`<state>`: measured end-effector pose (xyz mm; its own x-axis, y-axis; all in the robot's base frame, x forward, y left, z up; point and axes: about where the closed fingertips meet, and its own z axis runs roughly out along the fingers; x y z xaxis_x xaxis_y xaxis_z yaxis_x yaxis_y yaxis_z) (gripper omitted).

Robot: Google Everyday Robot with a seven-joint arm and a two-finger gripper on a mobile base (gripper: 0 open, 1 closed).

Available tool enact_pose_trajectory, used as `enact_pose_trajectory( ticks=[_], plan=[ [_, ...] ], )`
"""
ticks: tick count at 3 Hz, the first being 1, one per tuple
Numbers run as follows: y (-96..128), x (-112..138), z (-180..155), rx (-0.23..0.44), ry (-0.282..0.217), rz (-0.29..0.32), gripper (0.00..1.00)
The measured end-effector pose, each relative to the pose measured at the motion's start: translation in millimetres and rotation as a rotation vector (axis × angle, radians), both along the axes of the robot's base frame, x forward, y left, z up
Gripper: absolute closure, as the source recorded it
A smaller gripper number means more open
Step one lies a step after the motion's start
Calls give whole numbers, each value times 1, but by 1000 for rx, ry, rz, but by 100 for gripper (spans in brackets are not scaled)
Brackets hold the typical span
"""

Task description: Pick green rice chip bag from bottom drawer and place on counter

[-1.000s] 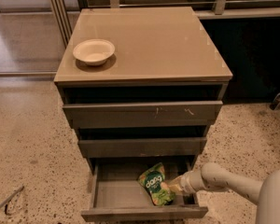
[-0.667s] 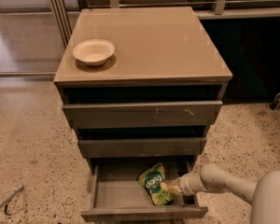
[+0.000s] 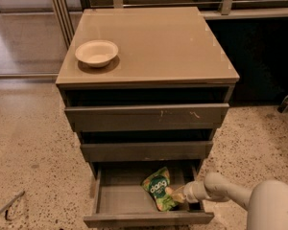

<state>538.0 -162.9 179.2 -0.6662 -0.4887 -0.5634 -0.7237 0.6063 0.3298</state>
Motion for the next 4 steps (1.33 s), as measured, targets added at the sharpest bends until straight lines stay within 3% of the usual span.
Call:
enact_pose_trajectory(
  ticks=[3, 4],
  plan=[
    [12, 16, -24, 24, 10, -3, 17],
    [12, 16, -24, 24, 10, -3, 18]
  ],
)
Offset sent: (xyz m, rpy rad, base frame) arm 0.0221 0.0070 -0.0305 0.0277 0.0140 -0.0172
